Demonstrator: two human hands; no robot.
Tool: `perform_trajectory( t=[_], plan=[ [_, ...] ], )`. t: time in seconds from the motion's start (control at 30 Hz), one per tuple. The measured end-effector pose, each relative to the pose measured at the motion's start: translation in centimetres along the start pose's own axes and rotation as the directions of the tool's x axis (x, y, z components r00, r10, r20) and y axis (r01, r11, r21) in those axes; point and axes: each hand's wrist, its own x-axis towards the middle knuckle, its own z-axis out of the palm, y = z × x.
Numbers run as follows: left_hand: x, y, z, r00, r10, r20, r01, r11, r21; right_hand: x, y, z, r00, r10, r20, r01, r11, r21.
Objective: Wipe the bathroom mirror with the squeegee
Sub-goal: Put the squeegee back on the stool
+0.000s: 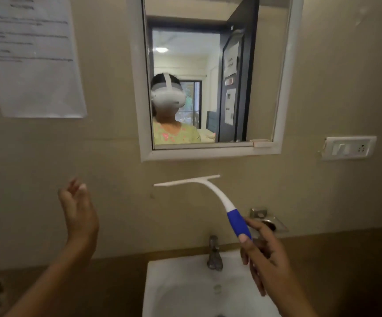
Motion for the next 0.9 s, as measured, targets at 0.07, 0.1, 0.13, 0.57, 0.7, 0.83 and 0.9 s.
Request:
perform_trajectory(
  t=[0.07,0.1,0.13,0.57,0.7,0.83,0.9],
  plan=[
    [-1.9,-2.3,-1.7,0.998,-0.070,0.004,0.068,0.989,0.131,-0.3,0.6,0.8,0.992,0.066,0.105,-0.067,0.998,0.004],
    [-2.7,-3.1,-2.5,0.997,-0.083,-0.005,0.082,0.978,0.194,-0.4,0.9,1.5,0.983,0.091,0.162,-0.092,0.996,-0.004],
    [-3.5,-3.9,-3.4,0.996,-0.093,-0.015,0.094,0.966,0.242,-0.5,1.2,2.2,0.970,0.113,0.216,-0.112,0.994,-0.015],
    [-13.8,-10.1,-23.6,0.809,-0.445,-0.385,0.588,0.643,0.492,-3.5,8.2,15.4,0.735,0.361,0.574,-0.295,0.932,-0.209],
    [-18.3,-11.2,-30.5,0.657,-0.543,-0.523,0.752,0.429,0.499,-5.3,10.3,20.4,0.623,0.452,0.639,-0.325,0.892,-0.314],
    [-21.5,-11.9,-35.0,0.494,-0.584,-0.644,0.858,0.205,0.472,-7.8,12.9,25.0,0.527,0.516,0.675,-0.312,0.856,-0.412],
    [-22.2,-12.9,-36.3,0.477,-0.588,-0.653,0.862,0.166,0.480,-9.1,14.7,27.0,0.497,0.547,0.674,-0.311,0.837,-0.450]
  ],
)
